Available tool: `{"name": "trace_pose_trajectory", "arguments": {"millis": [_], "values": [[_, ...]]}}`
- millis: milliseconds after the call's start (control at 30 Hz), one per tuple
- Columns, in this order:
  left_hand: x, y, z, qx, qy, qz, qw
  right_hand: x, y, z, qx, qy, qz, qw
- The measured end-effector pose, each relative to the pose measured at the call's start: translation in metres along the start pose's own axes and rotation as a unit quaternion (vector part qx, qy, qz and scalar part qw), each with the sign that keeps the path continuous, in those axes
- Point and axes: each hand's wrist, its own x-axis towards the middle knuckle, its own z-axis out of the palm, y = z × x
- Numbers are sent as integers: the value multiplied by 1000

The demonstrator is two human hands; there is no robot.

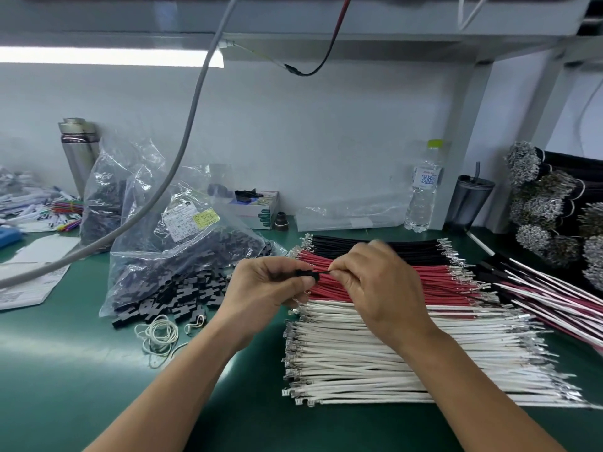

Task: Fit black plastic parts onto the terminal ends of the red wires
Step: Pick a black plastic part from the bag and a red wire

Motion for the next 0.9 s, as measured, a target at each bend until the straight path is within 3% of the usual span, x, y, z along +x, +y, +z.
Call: {"name": "trace_pose_trajectory", "arguments": {"millis": [100,167,233,400,633,800,900], "values": [[5,0,-1,-61,80,-11,995,3,5,-4,-25,79,-22,996],[8,-2,-7,-107,123,-34,986,2,5,6,-48,25,-43,998],[10,-5,-11,-134,143,-52,979,5,5,20,-36,-69,4,997],[11,-7,-15,-159,138,-70,975,30,20,51,2,-158,116,981],[9,-6,-17,-185,126,-66,972,41,23,56,-28,-212,116,970],[9,-2,-18,-208,128,-66,967,38,25,50,-55,-187,86,977],[10,-1,-19,-218,131,-65,965,39,30,41,6,-165,115,980]]}}
